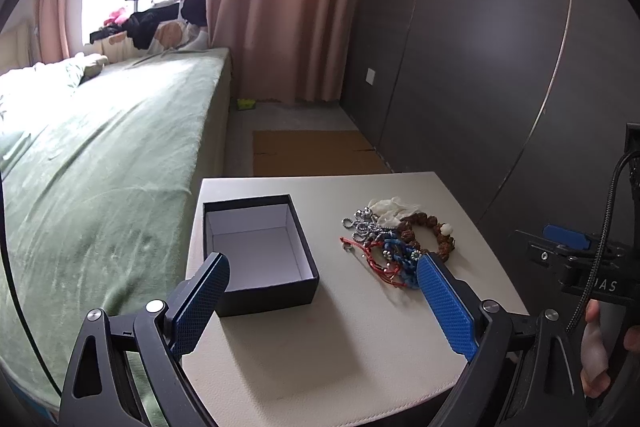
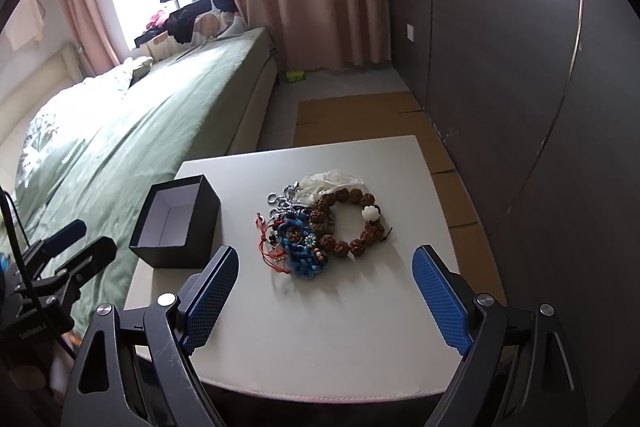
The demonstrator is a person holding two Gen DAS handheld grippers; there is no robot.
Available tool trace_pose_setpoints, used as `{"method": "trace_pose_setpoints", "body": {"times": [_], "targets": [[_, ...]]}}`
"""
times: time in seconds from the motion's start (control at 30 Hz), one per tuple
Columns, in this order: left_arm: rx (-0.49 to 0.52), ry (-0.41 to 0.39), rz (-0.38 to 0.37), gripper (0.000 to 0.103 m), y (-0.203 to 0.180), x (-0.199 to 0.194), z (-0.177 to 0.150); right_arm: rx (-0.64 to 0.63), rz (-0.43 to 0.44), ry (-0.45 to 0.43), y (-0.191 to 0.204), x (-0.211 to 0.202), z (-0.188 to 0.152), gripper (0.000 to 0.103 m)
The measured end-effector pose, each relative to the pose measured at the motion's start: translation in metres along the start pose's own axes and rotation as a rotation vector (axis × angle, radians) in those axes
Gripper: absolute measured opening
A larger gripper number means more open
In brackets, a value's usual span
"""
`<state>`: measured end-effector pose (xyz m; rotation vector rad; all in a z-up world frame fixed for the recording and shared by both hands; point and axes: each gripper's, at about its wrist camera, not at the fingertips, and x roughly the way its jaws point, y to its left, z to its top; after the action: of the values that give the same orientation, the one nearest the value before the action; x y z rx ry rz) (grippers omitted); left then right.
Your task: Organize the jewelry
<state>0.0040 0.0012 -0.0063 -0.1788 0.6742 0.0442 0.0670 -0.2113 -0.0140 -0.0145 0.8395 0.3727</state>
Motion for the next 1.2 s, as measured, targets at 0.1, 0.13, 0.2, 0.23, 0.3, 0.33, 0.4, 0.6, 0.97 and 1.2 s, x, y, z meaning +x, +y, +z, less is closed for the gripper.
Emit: {"method": "trace_pose_setpoints", "body": {"times": [0.1, 0.13, 0.2, 0.23, 0.3, 0.33, 0.4, 0.6, 0.97, 1.2], "targets": [[-0.004, 0.004, -0.005, 0.095, -0.003, 0.006, 0.002, 0.028, 0.000, 0.007, -0.004, 0.005, 0.002, 0.089], [-0.005, 0.007, -0.007, 0.095, -0.004, 0.009, 0.003, 0.042, 0.001, 0.009, -0.006, 0.006, 0.004, 0.089], [-0.003, 0.016, -0.013, 0.095, -0.006, 0.015, 0.004, 0.096, 0.008, 0.017, -0.015, 0.012, 0.007, 0.089], [0.000, 0.022, -0.016, 0.095, -0.008, 0.020, 0.004, 0.121, 0.010, 0.023, -0.020, 0.015, 0.007, 0.089], [0.009, 0.028, -0.022, 0.094, -0.012, 0.028, 0.004, 0.165, 0.013, 0.032, -0.029, 0.022, 0.009, 0.089], [0.013, 0.037, -0.023, 0.093, -0.014, 0.033, 0.004, 0.183, 0.012, 0.039, -0.032, 0.025, 0.010, 0.089], [0.025, 0.058, -0.028, 0.087, -0.018, 0.042, 0.005, 0.212, 0.006, 0.056, -0.040, 0.032, 0.011, 0.089], [0.037, 0.108, -0.067, 0.073, -0.031, 0.069, 0.011, 0.265, -0.001, 0.075, -0.053, 0.045, 0.015, 0.089], [-0.006, 0.210, -0.119, 0.050, -0.044, 0.117, 0.014, 0.386, 0.000, 0.112, -0.084, 0.057, 0.016, 0.089], [-0.017, 0.271, -0.150, 0.037, -0.058, 0.143, 0.006, 0.430, 0.029, 0.135, -0.094, 0.063, 0.013, 0.089]]}}
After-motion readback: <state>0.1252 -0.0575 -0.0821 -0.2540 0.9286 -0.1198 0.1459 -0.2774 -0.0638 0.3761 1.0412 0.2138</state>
